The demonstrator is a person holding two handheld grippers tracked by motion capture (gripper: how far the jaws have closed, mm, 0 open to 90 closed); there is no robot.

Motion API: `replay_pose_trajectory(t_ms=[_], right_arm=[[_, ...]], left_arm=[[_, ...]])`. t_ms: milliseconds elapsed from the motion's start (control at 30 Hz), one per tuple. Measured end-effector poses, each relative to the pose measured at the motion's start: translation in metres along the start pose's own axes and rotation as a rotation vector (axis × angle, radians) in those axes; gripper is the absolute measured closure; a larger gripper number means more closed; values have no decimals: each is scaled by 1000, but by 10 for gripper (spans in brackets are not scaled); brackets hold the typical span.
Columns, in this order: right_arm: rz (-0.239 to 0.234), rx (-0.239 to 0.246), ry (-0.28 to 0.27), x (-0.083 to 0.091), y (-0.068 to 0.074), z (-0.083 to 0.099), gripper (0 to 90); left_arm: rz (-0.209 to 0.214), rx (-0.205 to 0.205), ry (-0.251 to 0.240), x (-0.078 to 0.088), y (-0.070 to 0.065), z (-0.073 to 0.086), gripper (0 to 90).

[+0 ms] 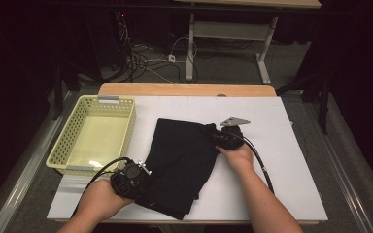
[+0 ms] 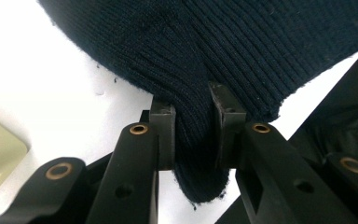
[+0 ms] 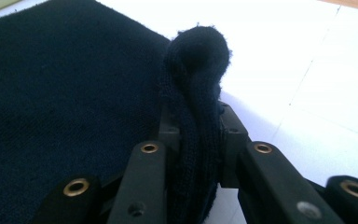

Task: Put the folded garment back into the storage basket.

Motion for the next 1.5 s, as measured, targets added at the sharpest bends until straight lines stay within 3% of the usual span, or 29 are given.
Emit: replay_pose_trajectory(t_ms=[733,933,1133,1500], right_arm=[[16,17,-5,1,2,-1,771],[23,45,-41,6,7,-15,774],[15,82,-70,12,14,-32,776],[-1,124,-111,8,30,-52,780]], left_arm=[[13,-16,119,-6,2,-7,733],[6,-27,142,5,3,-14,734],[4,-11,139,18,6,-20,734],[-18,2,152,33,17,-17,735]])
Point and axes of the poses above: each handheld gripper's, and its own axes: x roughly backward along the jaws, z roughly out of its underside, y roughly to its left, the point moved 7 cm from there along -x, roughly forward along the jaws, and after that the axes turned 15 degrees about -y, right-handed, at the moved point
